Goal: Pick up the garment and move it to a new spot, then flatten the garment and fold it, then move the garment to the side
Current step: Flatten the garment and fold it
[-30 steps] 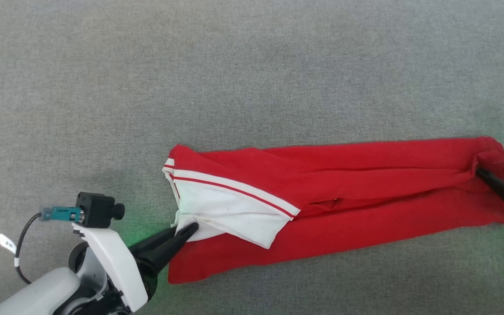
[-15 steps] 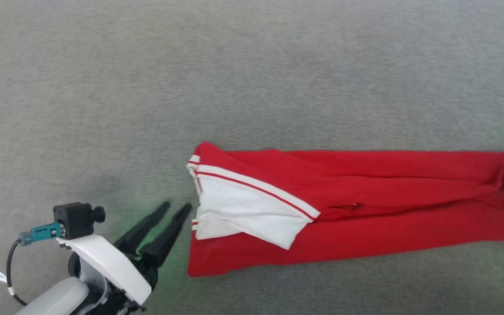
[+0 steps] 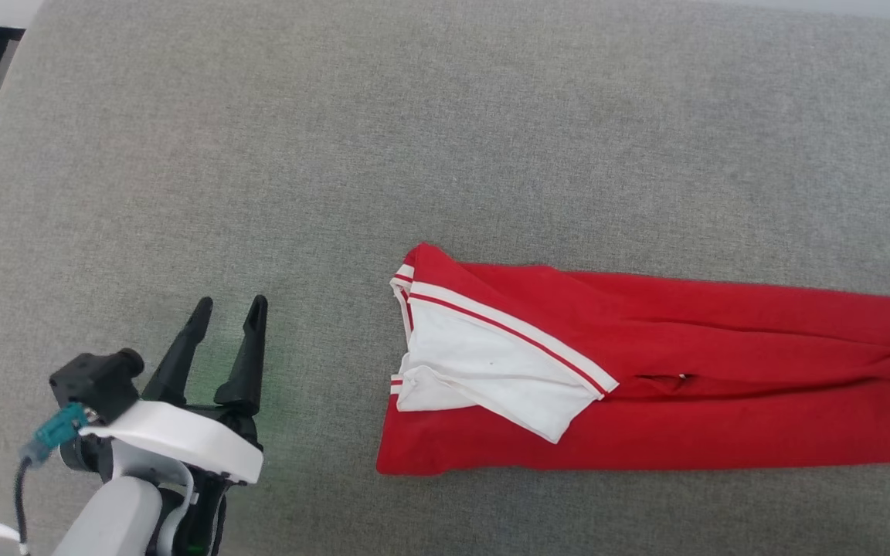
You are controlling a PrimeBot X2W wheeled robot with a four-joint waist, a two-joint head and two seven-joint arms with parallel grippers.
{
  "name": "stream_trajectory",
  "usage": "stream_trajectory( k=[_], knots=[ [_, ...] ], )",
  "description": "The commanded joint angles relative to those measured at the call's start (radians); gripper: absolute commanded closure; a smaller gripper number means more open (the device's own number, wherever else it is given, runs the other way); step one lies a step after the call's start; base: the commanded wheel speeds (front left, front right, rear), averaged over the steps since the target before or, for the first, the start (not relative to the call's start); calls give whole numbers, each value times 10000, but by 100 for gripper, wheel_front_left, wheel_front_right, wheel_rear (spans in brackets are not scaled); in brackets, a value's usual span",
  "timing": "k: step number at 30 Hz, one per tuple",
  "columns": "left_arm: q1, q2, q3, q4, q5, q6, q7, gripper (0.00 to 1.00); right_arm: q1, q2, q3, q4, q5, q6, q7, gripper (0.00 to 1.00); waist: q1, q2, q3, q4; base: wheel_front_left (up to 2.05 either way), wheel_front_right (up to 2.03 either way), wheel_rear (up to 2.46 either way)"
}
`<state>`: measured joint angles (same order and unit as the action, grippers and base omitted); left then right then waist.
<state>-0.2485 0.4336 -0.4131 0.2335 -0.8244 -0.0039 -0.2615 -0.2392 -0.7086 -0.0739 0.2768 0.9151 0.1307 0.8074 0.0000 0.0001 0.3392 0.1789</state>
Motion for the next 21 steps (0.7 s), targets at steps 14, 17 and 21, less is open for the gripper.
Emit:
stream_trajectory(
  k=[14, 17, 21],
  knots=[
    [1108, -2211, 3095, -968, 6162, -595, -44, 0, -104, 1034, 507, 196, -530, 31, 751, 64, 0, -1, 9, -120, 0, 0, 0],
    [1107, -2457, 3421, -1060, 6499, -830, -44, 0, -182, 1108, 532, 180, -572, 33, 839, 100, 0, -1, 33, -173, 0, 0, 0],
    [1198, -2724, 3850, -1243, 6818, -1019, -45, 0, -254, 1000, 314, 226, -629, 20, 734, 100, 0, -1, 29, -273, 0, 0, 0]
  ],
)
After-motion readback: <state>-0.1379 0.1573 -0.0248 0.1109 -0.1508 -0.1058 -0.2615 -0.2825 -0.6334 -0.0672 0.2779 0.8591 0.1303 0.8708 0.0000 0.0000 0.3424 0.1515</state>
